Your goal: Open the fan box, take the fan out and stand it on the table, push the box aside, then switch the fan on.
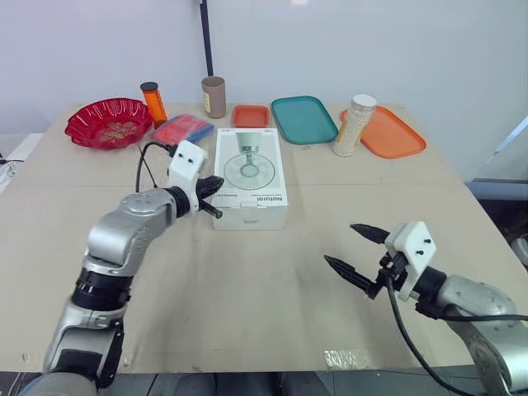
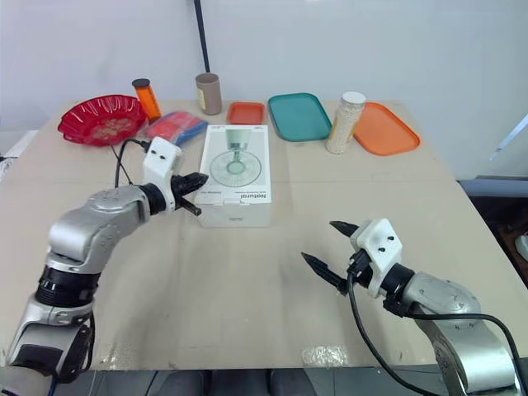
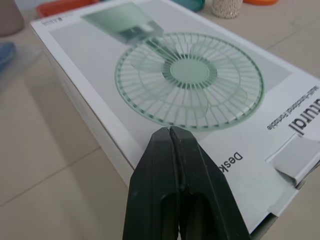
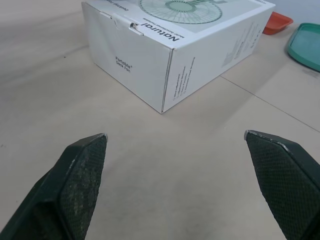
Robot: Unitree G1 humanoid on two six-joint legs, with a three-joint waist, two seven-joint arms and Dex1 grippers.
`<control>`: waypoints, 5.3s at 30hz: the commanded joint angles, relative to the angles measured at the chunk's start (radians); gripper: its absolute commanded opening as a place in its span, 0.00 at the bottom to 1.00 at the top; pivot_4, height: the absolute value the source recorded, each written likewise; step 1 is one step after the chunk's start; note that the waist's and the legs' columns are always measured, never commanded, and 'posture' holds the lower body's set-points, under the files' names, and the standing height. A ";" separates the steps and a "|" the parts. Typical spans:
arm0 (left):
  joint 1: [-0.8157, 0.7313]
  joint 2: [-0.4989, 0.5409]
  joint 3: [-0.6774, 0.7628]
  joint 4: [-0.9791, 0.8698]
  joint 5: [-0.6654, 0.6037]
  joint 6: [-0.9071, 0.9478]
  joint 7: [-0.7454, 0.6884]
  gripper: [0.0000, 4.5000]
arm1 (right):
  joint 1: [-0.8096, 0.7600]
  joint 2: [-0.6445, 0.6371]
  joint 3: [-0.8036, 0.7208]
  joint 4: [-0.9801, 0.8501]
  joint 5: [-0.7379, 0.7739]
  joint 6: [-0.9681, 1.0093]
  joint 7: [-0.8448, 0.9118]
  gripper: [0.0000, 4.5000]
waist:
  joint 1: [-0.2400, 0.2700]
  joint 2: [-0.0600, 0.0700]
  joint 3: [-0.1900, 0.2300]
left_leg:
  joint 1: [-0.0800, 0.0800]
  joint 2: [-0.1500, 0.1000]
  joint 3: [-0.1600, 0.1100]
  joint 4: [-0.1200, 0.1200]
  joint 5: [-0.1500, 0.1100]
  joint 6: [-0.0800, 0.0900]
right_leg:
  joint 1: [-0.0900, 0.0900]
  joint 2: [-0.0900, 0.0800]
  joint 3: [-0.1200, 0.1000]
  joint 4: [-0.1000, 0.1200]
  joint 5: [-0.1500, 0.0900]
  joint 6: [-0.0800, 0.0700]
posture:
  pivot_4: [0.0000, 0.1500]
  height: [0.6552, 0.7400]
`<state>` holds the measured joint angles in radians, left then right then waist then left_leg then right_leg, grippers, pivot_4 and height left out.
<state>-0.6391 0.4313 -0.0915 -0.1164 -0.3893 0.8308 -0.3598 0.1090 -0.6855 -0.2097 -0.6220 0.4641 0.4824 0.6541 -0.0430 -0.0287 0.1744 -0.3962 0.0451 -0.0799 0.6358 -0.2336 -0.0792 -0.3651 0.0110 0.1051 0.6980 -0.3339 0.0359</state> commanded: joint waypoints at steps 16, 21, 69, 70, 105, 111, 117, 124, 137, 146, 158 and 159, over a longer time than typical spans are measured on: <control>-0.047 -0.073 -0.044 0.029 0.102 -0.071 -0.069 0.02 | -0.208 0.002 0.065 -0.107 0.092 0.174 -0.065 1.00 | 0.001 0.000 0.000 | -0.001 0.000 -0.001 0.000 0.000 0.000 | 0.000 0.000 -0.001 0.000 0.000 0.000 | 1.00 1.00; -0.028 -0.059 -0.060 0.035 0.125 -0.063 -0.082 0.02 | -0.359 -0.002 0.178 -0.077 0.030 0.232 -0.107 1.00 | -0.003 0.000 0.000 | 0.000 0.000 -0.001 0.000 0.000 0.000 | 0.000 0.000 -0.001 0.000 0.000 0.000 | 1.00 1.00; 0.001 -0.102 -0.056 0.042 0.149 -0.067 -0.102 0.02 | -0.811 0.286 0.487 0.496 -0.372 0.077 -0.086 1.00 | -0.003 0.001 -0.001 | -0.003 0.000 -0.003 0.001 0.001 -0.001 | -0.001 -0.001 -0.003 0.000 0.001 0.000 | 1.00 1.00; 0.003 -0.102 -0.056 0.041 0.149 -0.067 -0.103 0.02 | -0.814 0.288 0.486 0.498 -0.374 0.077 -0.086 1.00 | -0.003 0.001 -0.001 | -0.003 0.000 -0.003 0.001 0.001 -0.001 | -0.001 -0.001 -0.003 0.000 0.001 0.000 | 1.00 1.00; 0.037 -0.124 -0.068 0.059 0.175 -0.112 -0.115 0.02 | -0.883 0.342 0.362 0.535 -0.266 0.209 -0.065 1.00 | -0.003 0.002 -0.001 | -0.002 0.000 -0.003 0.000 0.001 -0.001 | -0.001 -0.001 -0.003 0.000 0.001 -0.001 | 1.00 1.00; 0.035 -0.124 -0.062 0.058 0.181 -0.111 -0.118 0.02 | -0.873 0.329 0.351 0.501 -0.252 0.224 -0.062 1.00 | -0.003 0.002 -0.001 | -0.002 0.000 -0.003 0.000 0.001 -0.001 | -0.001 -0.001 -0.003 0.000 0.001 -0.001 | 1.00 1.00; 0.040 -0.115 -0.058 0.052 0.181 -0.106 -0.125 0.02 | -0.764 0.234 0.309 0.352 -0.212 0.231 -0.009 1.00 | 0.002 0.002 -0.001 | -0.003 0.000 -0.004 0.000 0.001 -0.001 | -0.001 -0.001 -0.004 0.000 0.001 -0.001 | 1.00 1.00; 0.029 -0.110 -0.057 0.051 0.182 -0.097 -0.132 0.02 | -0.576 0.096 0.335 0.197 -0.211 0.171 0.072 1.00 | -0.003 0.003 -0.001 | -0.002 0.000 -0.004 0.000 0.001 -0.001 | -0.001 -0.001 -0.003 0.000 0.001 0.000 | 1.00 1.00; 0.034 -0.099 -0.053 0.019 0.178 -0.067 -0.132 0.02 | -0.574 0.160 0.413 0.240 -0.236 0.121 0.060 1.00 | -0.002 0.003 -0.001 | -0.003 0.000 -0.004 0.000 0.001 -0.001 | -0.001 -0.001 -0.003 0.000 0.001 0.000 | 1.00 1.00; 0.036 -0.093 -0.044 -0.008 0.175 -0.039 -0.125 0.02 | -0.575 0.158 0.433 0.285 -0.263 0.066 0.071 1.00 | -0.003 0.003 -0.001 | -0.002 0.000 -0.004 0.000 0.001 -0.001 | -0.001 -0.001 -0.003 -0.001 0.001 0.000 | 1.00 1.00; 0.033 -0.095 -0.040 -0.018 0.175 -0.030 -0.117 0.02 | -0.501 0.133 0.469 0.261 -0.265 0.079 0.109 1.00 | -0.003 0.003 -0.001 | -0.002 0.000 -0.004 0.000 0.001 -0.001 | -0.001 -0.001 -0.003 -0.001 0.001 0.000 | 1.00 1.00; 0.031 -0.096 -0.036 -0.020 0.175 -0.029 -0.113 0.02 | -0.494 0.129 0.469 0.256 -0.264 0.083 0.113 1.00 | -0.003 0.003 -0.002 | -0.002 0.000 -0.004 0.000 0.001 -0.001 | -0.001 -0.001 -0.003 -0.001 0.001 0.000 | 1.00 1.00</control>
<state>-0.6209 0.3306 -0.1368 -0.1348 -0.2158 0.7841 -0.4790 -0.4023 -0.5441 0.2374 -0.3569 0.2007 0.5481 0.7465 -0.0459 -0.0258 0.1729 -0.3980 0.0447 -0.0834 0.6358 -0.2328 -0.0804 -0.3657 0.0104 0.1023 0.6976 -0.3333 0.0357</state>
